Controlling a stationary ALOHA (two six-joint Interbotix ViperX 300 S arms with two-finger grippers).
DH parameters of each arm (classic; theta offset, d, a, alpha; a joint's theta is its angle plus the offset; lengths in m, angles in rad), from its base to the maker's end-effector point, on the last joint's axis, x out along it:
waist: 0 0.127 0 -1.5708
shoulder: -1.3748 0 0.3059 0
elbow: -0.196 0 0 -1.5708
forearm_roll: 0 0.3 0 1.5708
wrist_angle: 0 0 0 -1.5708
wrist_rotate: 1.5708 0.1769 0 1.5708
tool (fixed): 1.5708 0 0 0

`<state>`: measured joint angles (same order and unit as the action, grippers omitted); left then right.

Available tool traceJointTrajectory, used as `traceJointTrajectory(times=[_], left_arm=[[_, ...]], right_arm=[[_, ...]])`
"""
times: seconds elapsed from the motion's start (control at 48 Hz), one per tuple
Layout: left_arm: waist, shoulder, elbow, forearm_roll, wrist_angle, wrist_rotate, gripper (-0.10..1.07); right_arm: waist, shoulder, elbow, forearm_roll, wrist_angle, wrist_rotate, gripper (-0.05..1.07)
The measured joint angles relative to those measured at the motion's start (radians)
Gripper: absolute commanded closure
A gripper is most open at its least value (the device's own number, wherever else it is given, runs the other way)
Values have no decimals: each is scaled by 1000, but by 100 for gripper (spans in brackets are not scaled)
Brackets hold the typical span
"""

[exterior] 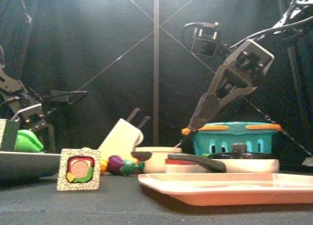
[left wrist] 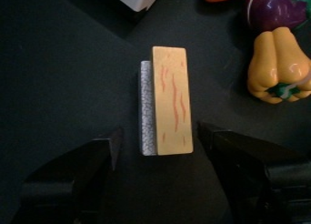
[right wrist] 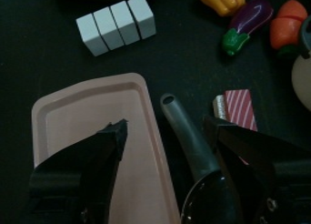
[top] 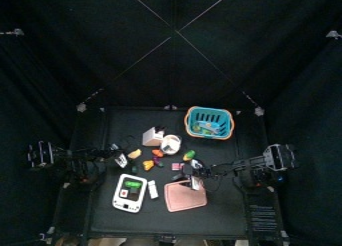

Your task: Grab eggplant

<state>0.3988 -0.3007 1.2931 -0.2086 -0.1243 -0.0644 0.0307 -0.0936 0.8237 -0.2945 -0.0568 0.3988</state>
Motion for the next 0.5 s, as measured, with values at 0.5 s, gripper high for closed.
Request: traceJointTrajectory(times=[0.5], left_arm=[[-2,-72,2,12,-11,5,-2]], right_arm=[[-31,31,-41,-2,0,-6,6]])
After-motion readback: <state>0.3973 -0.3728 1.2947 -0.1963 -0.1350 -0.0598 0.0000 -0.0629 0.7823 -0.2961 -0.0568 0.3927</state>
